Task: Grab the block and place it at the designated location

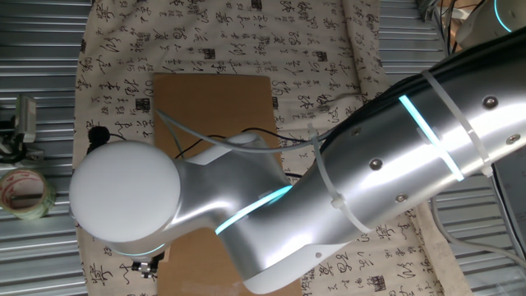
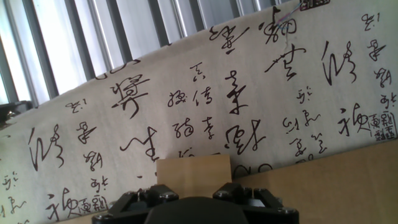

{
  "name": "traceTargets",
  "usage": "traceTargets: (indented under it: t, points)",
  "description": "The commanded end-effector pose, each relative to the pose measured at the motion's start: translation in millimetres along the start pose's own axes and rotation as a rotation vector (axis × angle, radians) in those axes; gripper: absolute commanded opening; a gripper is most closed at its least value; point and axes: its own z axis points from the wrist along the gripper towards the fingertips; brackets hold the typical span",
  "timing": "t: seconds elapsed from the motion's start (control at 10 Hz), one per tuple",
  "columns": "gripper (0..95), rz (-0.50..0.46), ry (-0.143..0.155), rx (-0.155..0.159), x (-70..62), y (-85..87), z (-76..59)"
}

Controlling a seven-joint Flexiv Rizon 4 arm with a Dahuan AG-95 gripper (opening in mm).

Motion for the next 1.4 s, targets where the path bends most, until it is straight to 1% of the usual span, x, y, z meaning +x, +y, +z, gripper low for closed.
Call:
traceTargets:
  t: [0.1, 0.5, 0.6, 0.8, 1.0, 1.3, 1.4]
  points:
    - [0.0, 0.005, 0.000, 0.002, 0.2, 0.0, 0.4]
    - [0.0, 0.007, -0.002, 0.005, 0.3, 0.1, 0.3]
    - [0.0, 0.009, -0.006, 0.007, 0.4, 0.2, 0.2]
    - [0.0, 0.008, -0.027, 0.015, 0.4, 0.4, -0.7]
    - [0.0, 0.013, -0.028, 0.010, 0.6, 1.0, -3.6]
    - [0.0, 0.012, -0.061, 0.006, 1.1, 2.4, -10.7]
    - [0.0, 0.012, -0.087, 0.008, 1.5, 3.0, -12.8]
